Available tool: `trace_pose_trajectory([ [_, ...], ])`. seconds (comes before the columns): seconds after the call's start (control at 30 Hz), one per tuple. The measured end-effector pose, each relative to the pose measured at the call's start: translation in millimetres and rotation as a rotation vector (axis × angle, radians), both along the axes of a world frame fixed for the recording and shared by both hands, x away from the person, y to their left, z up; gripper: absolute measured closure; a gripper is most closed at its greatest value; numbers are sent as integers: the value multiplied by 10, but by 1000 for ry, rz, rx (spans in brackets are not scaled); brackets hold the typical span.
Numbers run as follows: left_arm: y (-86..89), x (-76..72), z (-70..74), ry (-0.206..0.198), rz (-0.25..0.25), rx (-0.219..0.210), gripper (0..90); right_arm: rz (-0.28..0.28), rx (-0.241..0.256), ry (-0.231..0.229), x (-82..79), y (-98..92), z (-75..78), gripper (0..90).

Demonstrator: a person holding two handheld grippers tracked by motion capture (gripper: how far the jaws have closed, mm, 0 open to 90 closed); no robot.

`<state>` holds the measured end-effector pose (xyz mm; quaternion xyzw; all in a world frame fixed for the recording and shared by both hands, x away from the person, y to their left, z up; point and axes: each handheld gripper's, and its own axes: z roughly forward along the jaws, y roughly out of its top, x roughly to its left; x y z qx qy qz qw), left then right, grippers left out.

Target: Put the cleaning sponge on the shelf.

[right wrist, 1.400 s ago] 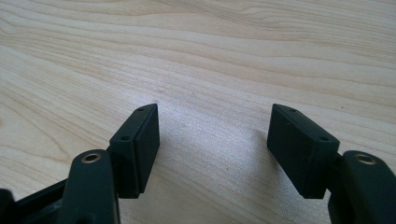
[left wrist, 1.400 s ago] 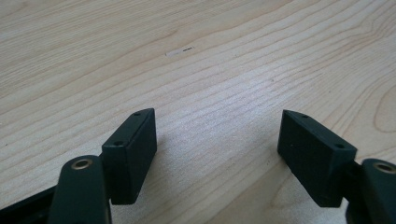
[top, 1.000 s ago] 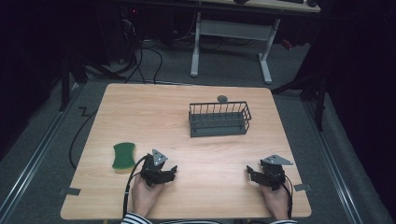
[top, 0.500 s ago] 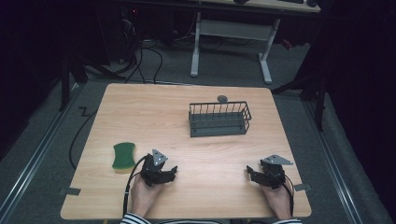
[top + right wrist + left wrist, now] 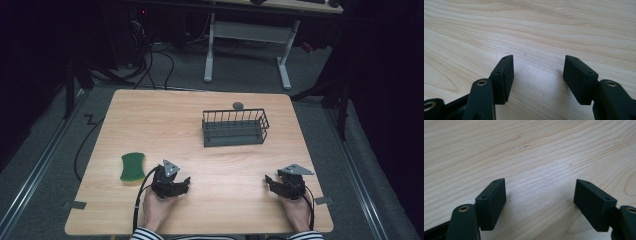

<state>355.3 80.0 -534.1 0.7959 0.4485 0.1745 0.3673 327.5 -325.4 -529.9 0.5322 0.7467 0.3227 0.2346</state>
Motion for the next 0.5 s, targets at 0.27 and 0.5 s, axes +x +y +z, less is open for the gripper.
trace_pose_trajectory([
  [0.27,-45,23,137,61,-10,15,216,29,-5,-43,28,107,73,439],
  [0.5,-79,123,287,82,-16,-1,278,40,79,-59,113,112,187,431],
])
